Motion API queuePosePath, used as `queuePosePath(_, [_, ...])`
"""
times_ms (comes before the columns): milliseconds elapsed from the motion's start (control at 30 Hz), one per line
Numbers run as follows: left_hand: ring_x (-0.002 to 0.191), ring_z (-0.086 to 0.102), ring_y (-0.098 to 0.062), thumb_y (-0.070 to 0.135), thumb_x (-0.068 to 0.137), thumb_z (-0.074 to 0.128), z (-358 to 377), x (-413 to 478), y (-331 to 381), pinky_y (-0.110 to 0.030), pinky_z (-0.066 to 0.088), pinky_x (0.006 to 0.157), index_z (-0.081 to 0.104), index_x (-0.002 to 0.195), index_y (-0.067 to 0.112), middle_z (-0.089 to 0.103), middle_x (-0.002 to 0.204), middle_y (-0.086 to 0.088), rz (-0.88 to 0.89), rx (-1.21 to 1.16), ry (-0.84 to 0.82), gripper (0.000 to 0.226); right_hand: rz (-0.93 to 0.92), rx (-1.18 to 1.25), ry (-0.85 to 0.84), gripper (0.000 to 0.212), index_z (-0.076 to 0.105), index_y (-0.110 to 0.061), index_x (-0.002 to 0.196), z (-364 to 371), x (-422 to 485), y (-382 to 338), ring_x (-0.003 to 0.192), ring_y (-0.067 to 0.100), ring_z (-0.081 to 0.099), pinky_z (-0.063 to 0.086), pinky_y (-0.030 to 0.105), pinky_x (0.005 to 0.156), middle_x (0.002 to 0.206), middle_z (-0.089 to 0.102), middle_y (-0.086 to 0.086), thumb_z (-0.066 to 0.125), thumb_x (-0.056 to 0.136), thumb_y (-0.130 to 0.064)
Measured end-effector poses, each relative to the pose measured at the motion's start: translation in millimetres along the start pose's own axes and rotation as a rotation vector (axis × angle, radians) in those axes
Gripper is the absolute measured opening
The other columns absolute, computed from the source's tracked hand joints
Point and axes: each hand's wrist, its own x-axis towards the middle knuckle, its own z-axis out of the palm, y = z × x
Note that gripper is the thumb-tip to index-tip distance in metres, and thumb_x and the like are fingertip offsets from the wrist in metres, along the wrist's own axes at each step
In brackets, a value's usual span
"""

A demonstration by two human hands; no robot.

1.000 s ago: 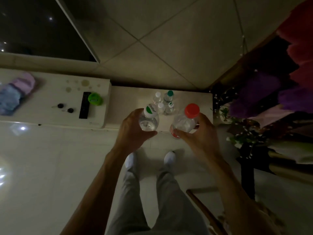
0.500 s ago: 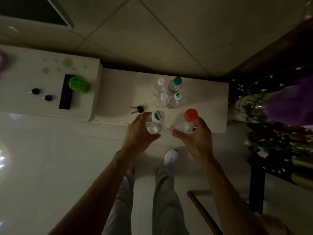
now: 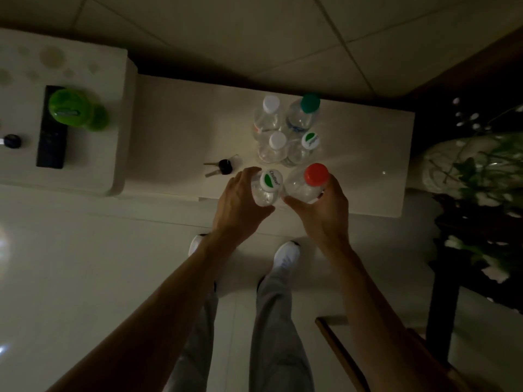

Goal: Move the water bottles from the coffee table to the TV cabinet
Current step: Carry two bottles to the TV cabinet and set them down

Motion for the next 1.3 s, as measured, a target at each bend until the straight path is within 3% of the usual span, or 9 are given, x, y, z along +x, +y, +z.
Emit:
queuePosePath(167, [0.107, 0.058, -0.018, 0.026, 0.067, 0.083, 23, 27, -17, -0.031, 0.051, 0.089, 0.047, 0.124, 0.018, 0.059, 0.119, -0.005, 0.049, -0.016, 0.038, 0.068, -0.03, 0.015, 0.027, 0.073, 0.052, -0.015, 0.129, 20, 21, 19, 0.115, 0.012, 0.06, 0.048, 0.026, 0.098, 0.125, 0.062, 0.0, 0.086, 0.067, -0.034])
queuePosePath(333, [0.105, 0.058, -0.018, 0.026, 0.067, 0.082, 38, 42, -28, -0.028, 0.05, 0.086, 0.047, 0.124, 0.017, 0.058, 0.118, -0.006, 0.061, -0.02, 0.049, 0.067, -0.042, 0.03, 0.025, 0.073, 0.052, -0.014, 0.13, 29, 34, 27, 0.116, 0.012, 0.059, 0.049, 0.033, 0.101, 0.126, 0.062, 0.0, 0.086, 0.068, -0.033])
queuePosePath(567, [0.106, 0.057, -0.016, 0.026, 0.067, 0.082, 55, 48, -36, -0.028, 0.05, 0.086, 0.046, 0.124, 0.02, 0.059, 0.117, -0.002, 0.053, -0.035, 0.099, 0.067, -0.049, 0.055, 0.041, 0.078, 0.049, -0.013, 0.135, 34, 41, 36, 0.12, 0.012, 0.057, 0.047, 0.029, 0.103, 0.131, 0.06, 0.001, 0.086, 0.068, -0.029])
queuePosePath(667, [0.106, 0.058, -0.017, 0.027, 0.07, 0.08, 64, 49, -40, -0.031, 0.053, 0.087, 0.047, 0.124, 0.019, 0.06, 0.116, -0.002, 0.07, -0.043, 0.124, 0.064, -0.056, 0.044, 0.041, 0.077, 0.049, -0.013, 0.135, 38, 41, 43, 0.12, 0.011, 0.057, 0.044, 0.018, 0.101, 0.132, 0.059, 0.001, 0.085, 0.068, -0.028])
queuePosePath(800, [0.104, 0.057, -0.012, 0.024, 0.073, 0.078, 71, 49, -41, -0.011, 0.041, 0.079, 0.05, 0.122, 0.017, 0.06, 0.115, -0.002, 0.07, -0.079, 0.143, 0.057, -0.062, 0.05, 0.057, 0.077, 0.05, -0.012, 0.135, 42, 41, 50, 0.12, 0.009, 0.055, 0.042, 0.014, 0.101, 0.132, 0.059, 0.0, 0.085, 0.068, -0.028])
queuePosePath(900, [0.102, 0.055, -0.008, 0.024, 0.073, 0.078, 72, 51, -41, -0.005, 0.036, 0.074, 0.051, 0.122, 0.016, 0.061, 0.115, -0.001, 0.072, -0.083, 0.154, 0.057, -0.052, 0.053, 0.057, 0.077, 0.049, -0.012, 0.135, 46, 41, 55, 0.119, 0.006, 0.054, 0.037, 0.003, 0.096, 0.133, 0.058, 0.0, 0.085, 0.069, -0.029])
queuePosePath(1067, [0.11, 0.057, -0.016, 0.024, 0.074, 0.077, 77, 50, -44, -0.019, 0.046, 0.087, 0.05, 0.125, 0.014, 0.059, 0.12, -0.005, 0.105, -0.092, 0.181, 0.059, -0.053, 0.046, 0.076, 0.079, 0.047, -0.009, 0.136, 52, 38, 67, 0.122, 0.012, 0.055, 0.044, 0.022, 0.103, 0.133, 0.058, 0.004, 0.085, 0.069, -0.027])
queuePosePath(1300, [0.117, 0.054, -0.02, 0.019, 0.071, 0.08, 79, 44, -48, -0.034, 0.05, 0.095, 0.047, 0.132, 0.01, 0.056, 0.127, -0.008, 0.106, -0.124, 0.177, 0.07, -0.038, 0.059, 0.079, 0.084, 0.042, -0.013, 0.141, 53, 34, 71, 0.124, 0.014, 0.054, 0.046, 0.033, 0.106, 0.136, 0.056, 0.003, 0.085, 0.07, -0.028])
